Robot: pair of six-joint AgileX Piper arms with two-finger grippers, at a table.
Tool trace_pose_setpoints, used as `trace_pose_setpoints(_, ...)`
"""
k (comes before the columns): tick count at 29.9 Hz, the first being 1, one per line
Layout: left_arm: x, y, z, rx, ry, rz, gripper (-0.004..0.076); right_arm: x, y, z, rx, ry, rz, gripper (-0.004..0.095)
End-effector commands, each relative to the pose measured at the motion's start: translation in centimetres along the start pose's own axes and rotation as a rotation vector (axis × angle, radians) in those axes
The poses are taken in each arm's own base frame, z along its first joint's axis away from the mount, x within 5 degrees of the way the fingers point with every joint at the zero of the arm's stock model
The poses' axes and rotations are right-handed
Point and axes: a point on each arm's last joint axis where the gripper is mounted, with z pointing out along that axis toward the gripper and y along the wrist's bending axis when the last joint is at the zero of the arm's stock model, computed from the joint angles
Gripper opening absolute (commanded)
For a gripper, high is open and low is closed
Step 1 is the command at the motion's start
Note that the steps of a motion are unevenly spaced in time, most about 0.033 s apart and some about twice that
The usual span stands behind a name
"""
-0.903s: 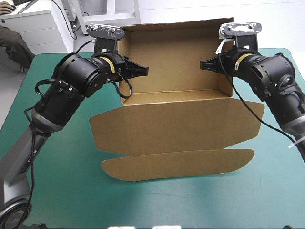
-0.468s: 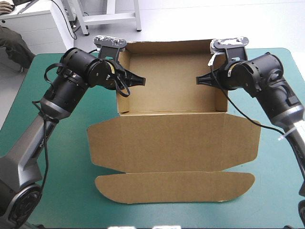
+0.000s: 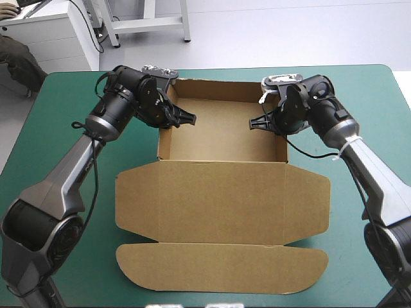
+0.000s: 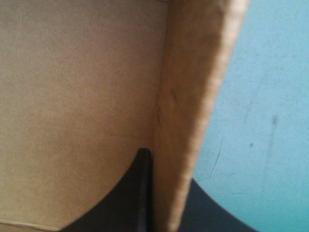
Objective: Fold the box
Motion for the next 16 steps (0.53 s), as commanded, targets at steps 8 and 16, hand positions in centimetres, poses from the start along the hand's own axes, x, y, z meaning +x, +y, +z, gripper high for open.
trace_pose_setpoints(8,0.0,-1.3,1.3,0.077,0.067,0.039,0.0009,0.2,0.8,2.0,-0.039,0.112,-0.120,-0.0020)
trace_pose_setpoints(16,0.0,-1.4,4.0,0.068,0.124,0.038,0.0009,0.0,-1.2,4.1,-0.059,0.184,-0.047,-0.0020)
